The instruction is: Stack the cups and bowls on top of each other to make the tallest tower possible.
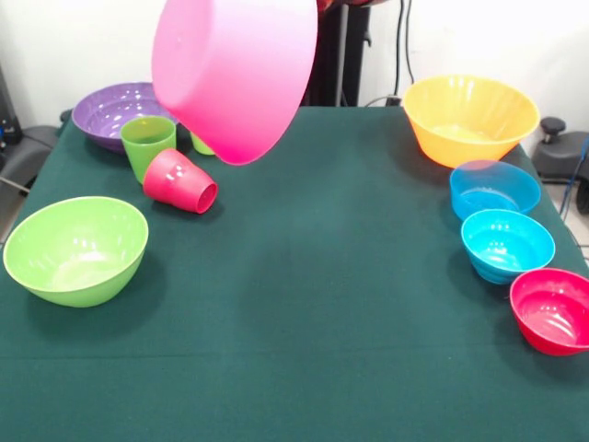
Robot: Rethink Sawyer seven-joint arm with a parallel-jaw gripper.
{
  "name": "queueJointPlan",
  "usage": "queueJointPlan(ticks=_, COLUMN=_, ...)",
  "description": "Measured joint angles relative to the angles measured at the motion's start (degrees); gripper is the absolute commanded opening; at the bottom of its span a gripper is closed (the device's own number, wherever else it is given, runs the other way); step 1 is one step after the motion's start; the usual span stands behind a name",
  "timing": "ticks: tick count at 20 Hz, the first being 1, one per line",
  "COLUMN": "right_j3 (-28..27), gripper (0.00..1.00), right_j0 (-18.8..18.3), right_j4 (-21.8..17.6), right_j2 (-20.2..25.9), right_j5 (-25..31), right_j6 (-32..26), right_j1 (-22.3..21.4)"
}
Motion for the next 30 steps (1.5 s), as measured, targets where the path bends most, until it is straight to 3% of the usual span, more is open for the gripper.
queueJointPlan(ticks=30, right_j3=0.9, gripper=0.00, right_j0=-0.4, right_j4=2.7, right_j2=3.0, right_j5=-4.4, right_j6=0.0, right_j1=0.0)
